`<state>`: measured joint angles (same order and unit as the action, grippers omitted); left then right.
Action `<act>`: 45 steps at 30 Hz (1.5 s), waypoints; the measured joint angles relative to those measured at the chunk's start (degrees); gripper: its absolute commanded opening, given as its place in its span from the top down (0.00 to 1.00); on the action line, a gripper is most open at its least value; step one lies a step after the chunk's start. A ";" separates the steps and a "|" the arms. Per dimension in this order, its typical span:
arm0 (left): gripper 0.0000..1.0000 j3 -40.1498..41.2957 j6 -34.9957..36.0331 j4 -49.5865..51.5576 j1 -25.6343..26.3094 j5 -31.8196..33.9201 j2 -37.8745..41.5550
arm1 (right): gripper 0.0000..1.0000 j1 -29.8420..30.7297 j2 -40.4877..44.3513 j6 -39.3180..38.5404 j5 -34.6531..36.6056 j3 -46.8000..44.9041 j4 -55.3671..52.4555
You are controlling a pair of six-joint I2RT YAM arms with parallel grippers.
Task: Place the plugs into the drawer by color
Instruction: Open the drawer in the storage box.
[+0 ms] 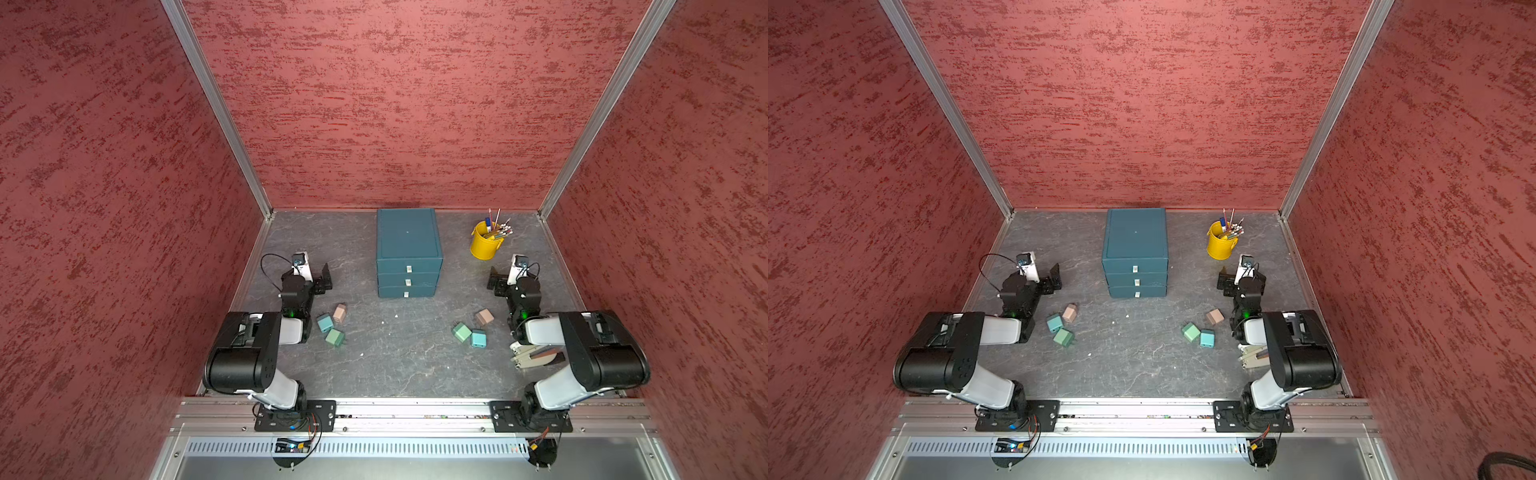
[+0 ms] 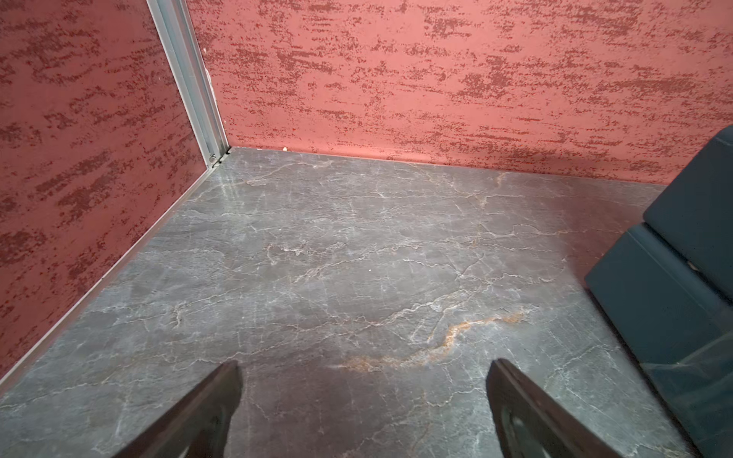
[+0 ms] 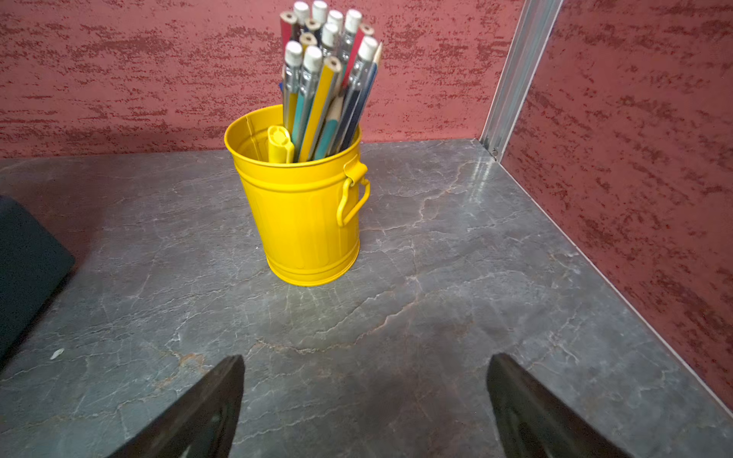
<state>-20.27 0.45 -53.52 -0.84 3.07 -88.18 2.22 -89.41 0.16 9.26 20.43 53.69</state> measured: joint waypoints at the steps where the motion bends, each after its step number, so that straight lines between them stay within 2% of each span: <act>1: 0.00 -0.02 -0.04 0.13 -0.26 -0.39 0.00 | 0.01 0.00 0.00 0.00 0.00 0.00 0.00; 19: 0.00 -0.11 -0.17 1.36 -0.55 -1.64 0.07 | 0.02 0.00 0.35 0.42 0.85 -0.20 0.11; 21: 0.00 -0.96 -0.61 5.46 -0.55 -1.07 1.73 | 0.01 0.83 2.99 -0.24 1.51 -1.77 0.39; 24: 0.00 -6.84 -1.75 17.64 -0.39 1.14 7.26 | 0.02 4.87 16.55 0.68 7.91 -3.67 -7.30; 26: 0.04 -13.60 -4.37 25.99 0.17 4.24 11.72 | 0.01 6.88 31.61 5.64 12.68 -1.64 -17.86; 29: 0.15 -25.14 -11.93 39.32 1.01 6.10 17.77 | 0.02 6.45 51.84 15.67 18.86 0.31 -27.36; 31: 0.15 -31.61 -16.57 46.23 2.12 5.86 20.39 | 0.02 3.61 58.58 20.81 17.49 2.05 -34.07; 33: 0.15 -36.41 -20.65 52.19 4.92 5.27 21.70 | 0.02 1.51 53.79 25.18 15.91 11.65 -48.85; 37: 0.15 -43.58 -26.53 64.41 13.53 1.62 20.41 | 0.02 2.95 32.06 32.39 13.90 40.35 -78.14; 38: 0.16 -45.22 -27.28 67.17 15.69 0.59 19.37 | 0.02 3.45 28.55 33.79 13.99 45.05 -83.76; 40: 0.16 -49.27 -28.26 72.59 19.98 -0.98 16.33 | 0.03 4.11 25.97 35.32 13.25 48.87 -91.52; 43: 0.15 -55.45 -28.74 78.82 25.68 -2.60 10.84 | 0.27 4.48 28.04 35.12 6.32 48.57 -98.23; 45: 0.13 -58.62 -29.16 82.36 28.87 -3.26 7.61 | 0.28 8.13 28.44 35.39 2.91 50.31 -101.92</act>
<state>-78.89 -28.71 28.84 28.03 -0.19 -80.58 10.35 -60.97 35.55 12.16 70.74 -48.23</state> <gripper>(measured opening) 0.849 0.737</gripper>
